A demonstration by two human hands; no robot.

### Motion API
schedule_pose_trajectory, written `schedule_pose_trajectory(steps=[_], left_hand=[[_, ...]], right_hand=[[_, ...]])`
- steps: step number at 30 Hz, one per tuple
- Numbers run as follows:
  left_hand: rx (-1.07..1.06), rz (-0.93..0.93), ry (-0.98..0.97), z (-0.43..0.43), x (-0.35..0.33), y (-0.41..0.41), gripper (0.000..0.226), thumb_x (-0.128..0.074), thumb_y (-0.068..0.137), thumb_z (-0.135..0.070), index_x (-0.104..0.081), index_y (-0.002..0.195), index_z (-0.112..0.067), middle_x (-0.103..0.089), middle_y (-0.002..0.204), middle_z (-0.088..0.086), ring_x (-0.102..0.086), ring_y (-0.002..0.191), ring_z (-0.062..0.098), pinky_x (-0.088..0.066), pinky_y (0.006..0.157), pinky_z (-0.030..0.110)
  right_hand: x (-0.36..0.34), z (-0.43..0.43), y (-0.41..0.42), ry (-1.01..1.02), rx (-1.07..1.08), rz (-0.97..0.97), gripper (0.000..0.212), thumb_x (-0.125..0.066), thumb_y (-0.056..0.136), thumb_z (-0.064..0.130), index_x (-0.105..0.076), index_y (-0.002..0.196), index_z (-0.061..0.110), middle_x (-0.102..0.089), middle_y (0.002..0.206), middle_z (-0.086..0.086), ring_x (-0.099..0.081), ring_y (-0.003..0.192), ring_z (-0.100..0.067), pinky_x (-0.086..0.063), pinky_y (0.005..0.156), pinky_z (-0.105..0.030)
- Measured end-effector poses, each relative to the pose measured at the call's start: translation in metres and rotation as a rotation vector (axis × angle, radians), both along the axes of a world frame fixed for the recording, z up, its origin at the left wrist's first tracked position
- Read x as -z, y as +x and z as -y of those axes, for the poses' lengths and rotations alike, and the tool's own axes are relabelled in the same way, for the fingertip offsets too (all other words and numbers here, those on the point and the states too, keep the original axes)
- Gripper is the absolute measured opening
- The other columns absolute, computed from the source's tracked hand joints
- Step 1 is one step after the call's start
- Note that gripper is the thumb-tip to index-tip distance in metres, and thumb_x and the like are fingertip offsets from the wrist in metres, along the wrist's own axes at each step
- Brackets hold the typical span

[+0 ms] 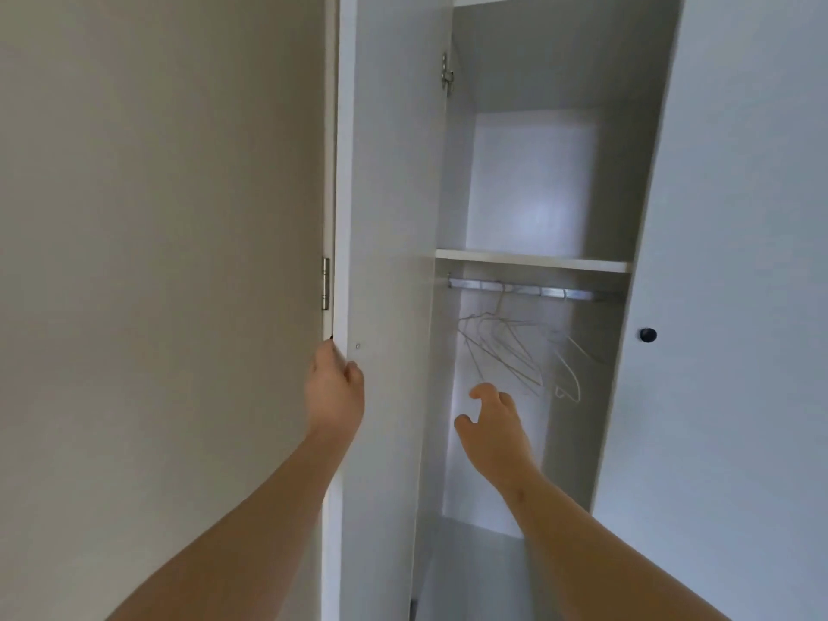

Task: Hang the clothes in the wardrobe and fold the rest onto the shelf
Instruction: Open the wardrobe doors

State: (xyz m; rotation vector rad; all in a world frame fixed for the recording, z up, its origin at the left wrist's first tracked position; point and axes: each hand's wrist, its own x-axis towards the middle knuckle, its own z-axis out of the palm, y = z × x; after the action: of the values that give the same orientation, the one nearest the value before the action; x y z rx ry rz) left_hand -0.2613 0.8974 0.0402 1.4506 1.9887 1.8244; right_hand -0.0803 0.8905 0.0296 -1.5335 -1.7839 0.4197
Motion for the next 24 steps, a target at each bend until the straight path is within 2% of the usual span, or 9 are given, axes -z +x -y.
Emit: schedule_pose_trajectory(steps=[4, 5, 7, 9, 11, 15, 19, 21, 24], left_hand=[[0.066, 0.058, -0.035, 0.001, 0.002, -0.028, 0.023, -0.046, 0.094, -0.009, -0.046, 0.116, 0.000, -0.056, 0.095, 0.021, -0.055, 0.096, 0.039, -0.039, 0.073, 0.033], [0.060, 0.046, -0.019, 0.003, 0.002, -0.029, 0.026, -0.047, 0.093, -0.005, -0.047, 0.118, -0.001, -0.057, 0.100, 0.019, -0.055, 0.099, 0.037, -0.039, 0.076, 0.031], [-0.056, -0.048, 0.139, 0.010, 0.005, -0.024, 0.036, -0.052, 0.083, 0.006, -0.050, 0.119, 0.002, -0.054, 0.113, 0.018, -0.051, 0.106, 0.032, -0.035, 0.084, 0.023], [-0.151, -0.185, 0.333, 0.017, 0.005, -0.007, 0.042, -0.058, 0.072, 0.011, -0.056, 0.114, 0.002, -0.054, 0.113, 0.018, -0.050, 0.104, 0.028, -0.028, 0.087, 0.016], [-0.067, -0.277, 0.422, 0.016, 0.004, 0.017, 0.041, -0.059, 0.072, 0.009, -0.057, 0.111, -0.002, -0.053, 0.114, 0.013, -0.049, 0.103, 0.020, -0.027, 0.090, 0.012], [0.195, -0.246, 0.288, -0.007, 0.006, 0.069, 0.037, -0.052, 0.083, 0.002, -0.053, 0.118, -0.010, -0.045, 0.122, 0.002, -0.051, 0.097, 0.010, -0.042, 0.075, 0.019], [0.358, -0.228, 0.062, -0.047, 0.003, 0.136, 0.035, -0.046, 0.087, -0.004, -0.052, 0.120, -0.015, -0.048, 0.123, 0.000, -0.051, 0.098, 0.013, -0.041, 0.082, 0.022], [0.424, -0.327, 0.058, -0.068, 0.003, 0.177, 0.034, -0.045, 0.087, -0.005, -0.053, 0.119, -0.015, -0.051, 0.122, 0.001, -0.053, 0.103, 0.016, -0.040, 0.085, 0.023], [0.536, -0.525, 0.142, -0.104, 0.004, 0.246, 0.032, -0.044, 0.088, -0.007, -0.055, 0.117, -0.015, -0.054, 0.118, -0.001, -0.052, 0.102, 0.012, -0.033, 0.079, 0.013]], right_hand=[[0.001, -0.006, -0.029, -0.007, -0.046, 0.009, 0.042, -0.048, 0.091, 0.021, -0.039, 0.132, 0.016, -0.038, 0.135, -0.007, -0.054, 0.107, -0.028, -0.047, 0.093, -0.044], [0.002, -0.008, -0.033, -0.002, -0.055, 0.011, 0.042, -0.048, 0.091, 0.021, -0.039, 0.132, 0.016, -0.038, 0.135, -0.007, -0.054, 0.107, -0.027, -0.047, 0.093, -0.044], [0.001, -0.011, -0.038, 0.005, -0.066, 0.011, 0.042, -0.048, 0.092, 0.021, -0.039, 0.132, 0.016, -0.038, 0.135, -0.007, -0.054, 0.107, -0.026, -0.048, 0.093, -0.043], [0.001, -0.016, -0.035, 0.006, -0.065, 0.005, 0.041, -0.049, 0.092, 0.021, -0.040, 0.132, 0.017, -0.038, 0.135, -0.007, -0.054, 0.107, -0.026, -0.048, 0.093, -0.043], [0.000, -0.021, -0.025, 0.011, -0.041, -0.003, 0.040, -0.049, 0.091, 0.021, -0.041, 0.131, 0.017, -0.039, 0.134, -0.006, -0.055, 0.105, -0.026, -0.048, 0.091, -0.042], [0.001, -0.033, 0.015, 0.041, 0.031, -0.033, 0.039, -0.049, 0.092, 0.022, -0.042, 0.130, 0.020, -0.041, 0.133, -0.003, -0.057, 0.096, -0.019, -0.051, 0.084, -0.035], [0.001, -0.052, 0.087, 0.056, 0.119, -0.054, 0.038, -0.049, 0.091, 0.020, -0.043, 0.129, 0.020, -0.041, 0.134, -0.002, -0.053, 0.091, -0.017, -0.046, 0.077, -0.030], [-0.001, -0.065, 0.129, 0.054, 0.165, -0.086, 0.039, -0.048, 0.090, 0.019, -0.043, 0.129, 0.018, -0.043, 0.130, -0.004, -0.052, 0.096, -0.019, -0.044, 0.078, -0.030], [-0.006, -0.088, 0.194, 0.053, 0.233, -0.109, 0.038, -0.049, 0.092, 0.020, -0.042, 0.129, 0.018, -0.047, 0.129, -0.005, -0.051, 0.098, -0.018, -0.042, 0.079, -0.027]])
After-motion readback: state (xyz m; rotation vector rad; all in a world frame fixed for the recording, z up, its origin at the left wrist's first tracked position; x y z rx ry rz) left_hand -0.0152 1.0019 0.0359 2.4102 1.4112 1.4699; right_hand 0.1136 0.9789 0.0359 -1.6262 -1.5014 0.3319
